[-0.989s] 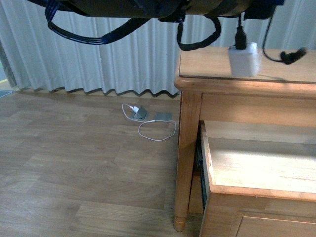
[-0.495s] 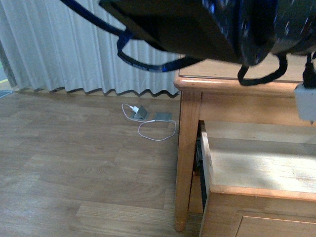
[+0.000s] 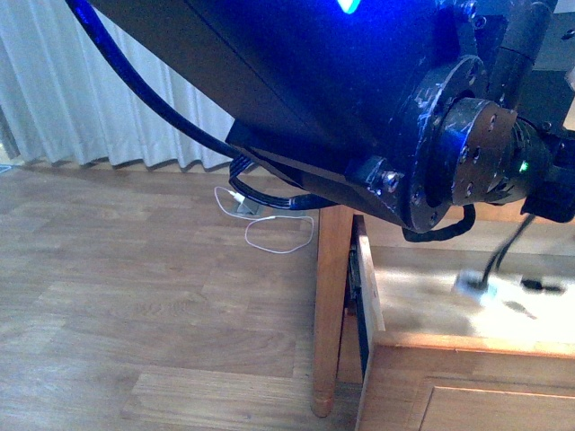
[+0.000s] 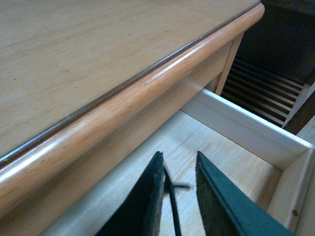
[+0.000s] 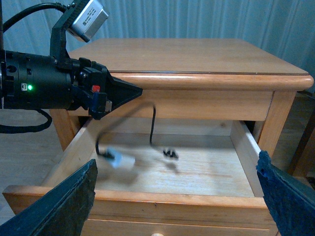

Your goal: Put charger into drawer

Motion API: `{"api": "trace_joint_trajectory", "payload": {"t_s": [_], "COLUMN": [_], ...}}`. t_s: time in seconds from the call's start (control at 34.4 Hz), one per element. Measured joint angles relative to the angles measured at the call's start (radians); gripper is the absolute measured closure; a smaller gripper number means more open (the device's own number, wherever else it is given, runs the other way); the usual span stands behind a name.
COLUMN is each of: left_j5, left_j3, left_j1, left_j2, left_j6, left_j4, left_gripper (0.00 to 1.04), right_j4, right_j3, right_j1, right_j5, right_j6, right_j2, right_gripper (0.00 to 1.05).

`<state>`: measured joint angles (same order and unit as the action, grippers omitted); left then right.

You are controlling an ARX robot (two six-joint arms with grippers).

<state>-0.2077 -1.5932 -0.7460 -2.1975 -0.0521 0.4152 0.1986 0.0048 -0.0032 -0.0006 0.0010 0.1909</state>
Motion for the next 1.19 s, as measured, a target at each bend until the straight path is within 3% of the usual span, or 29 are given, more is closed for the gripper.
{"api": "trace_joint_trajectory", "payload": {"t_s": [0.32,0.55,0.93,1.08,1.19], "left_j5": [0.087,0.195,0.363,0.406,0.438], "left_j3": [0.041,0.152,0.733,0.960,1.162], "left_j1": [0.010,0.065,0.327,0.436,0.547], "left_j2": [0.050,0.246,0.883,1.111,1.349], "left_j6": [-0.054,-0.083,-0.069,-0.024,0.062], "left_j4": [0.034,0.096,0.170,0.125,0.003], "left_gripper": [0.39,0.05,0.06,0.06,0.06], "right_j4": [0.000,0.000,0.000,0.000,0.000], "right_j3": [0.000,0.000,0.000,0.000,0.000], "right_j1": [0.000,0.000,0.000,0.000,0.000], "right_j5": [0.000,0.000,0.000,0.000,0.000], "right_j6": [0.000,0.000,0.000,0.000,0.000], "right_j2": [0.000,0.000,0.000,0.000,0.000], "right_gripper": [0.09,0.09,0.09,0.09,0.09]}}
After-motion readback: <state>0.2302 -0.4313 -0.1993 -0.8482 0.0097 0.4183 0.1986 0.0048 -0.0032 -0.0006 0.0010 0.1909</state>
